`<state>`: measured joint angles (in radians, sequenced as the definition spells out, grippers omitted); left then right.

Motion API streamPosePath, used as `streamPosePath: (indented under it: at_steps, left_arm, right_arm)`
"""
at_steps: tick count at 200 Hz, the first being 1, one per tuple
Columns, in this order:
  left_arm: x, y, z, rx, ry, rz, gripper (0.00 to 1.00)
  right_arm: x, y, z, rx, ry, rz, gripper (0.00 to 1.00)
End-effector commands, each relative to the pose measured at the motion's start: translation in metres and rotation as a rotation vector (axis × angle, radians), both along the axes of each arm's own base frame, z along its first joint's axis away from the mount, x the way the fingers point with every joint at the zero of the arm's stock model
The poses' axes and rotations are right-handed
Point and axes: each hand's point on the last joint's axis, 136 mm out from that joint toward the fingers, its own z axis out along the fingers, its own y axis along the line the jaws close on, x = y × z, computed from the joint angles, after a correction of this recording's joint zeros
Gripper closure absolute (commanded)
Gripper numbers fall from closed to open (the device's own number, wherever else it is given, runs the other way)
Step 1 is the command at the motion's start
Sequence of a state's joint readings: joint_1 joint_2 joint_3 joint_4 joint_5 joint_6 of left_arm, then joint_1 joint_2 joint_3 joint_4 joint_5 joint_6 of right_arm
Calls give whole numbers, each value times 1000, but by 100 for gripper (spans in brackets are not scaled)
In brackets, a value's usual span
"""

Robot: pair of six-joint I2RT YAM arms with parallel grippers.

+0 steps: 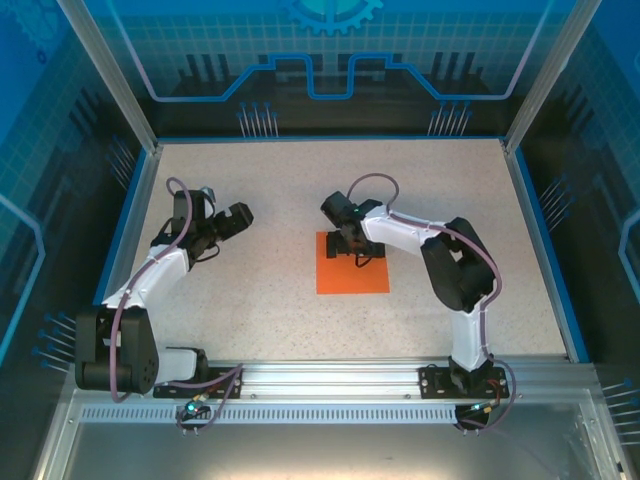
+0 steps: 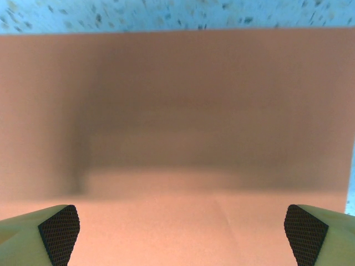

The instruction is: Fold a paper plane with a square sheet of paper (pick it up from the middle)

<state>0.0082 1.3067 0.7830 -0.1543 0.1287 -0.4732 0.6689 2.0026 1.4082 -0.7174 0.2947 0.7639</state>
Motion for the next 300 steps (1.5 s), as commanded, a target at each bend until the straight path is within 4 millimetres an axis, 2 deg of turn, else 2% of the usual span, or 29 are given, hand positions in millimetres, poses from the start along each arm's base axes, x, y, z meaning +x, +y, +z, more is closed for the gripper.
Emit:
streamPosePath:
  at_steps: [1,48,90,104,138,159,179,198,226,253,278,300]
  left_arm:
    - [0,-6,4,-26,12,-15,2]
    - [2,-7,0,-33,23,-13,1]
    - [2,-7,-1,-35,29,-11,2]
    - [2,-7,-3,-35,33,-11,1]
    - [3,-7,-4,-37,38,-8,2]
    - [4,-7,-4,-37,40,-9,2]
    - [4,-7,-4,-38,42,-8,1]
    - [5,-7,-5,-39,45,-7,2]
    - [4,-8,-8,-41,55,-10,2]
    - [4,-9,-8,-48,58,-11,1]
    - [1,-12,-10,-69,74,-19,2]
    - [-5,-19,-12,-113,97,-31,2]
  right_arm:
    - [-12,4,-9,3,73,-7,1]
    - [-18,10,-20,20,115,27,1]
    - [-13,14,2,39,61,44,1]
    - [-11,15,3,42,61,49,1]
    - [-16,17,-11,37,97,49,0]
    - [-18,19,-14,41,103,54,1]
    - [-19,17,-18,27,112,49,1]
    - [-25,11,-31,2,143,40,1]
    - [-34,6,-45,-7,180,28,10]
    - [-36,3,-46,-18,186,23,20]
    - [-31,9,-35,12,160,37,28]
    - [-23,28,-10,120,104,75,38]
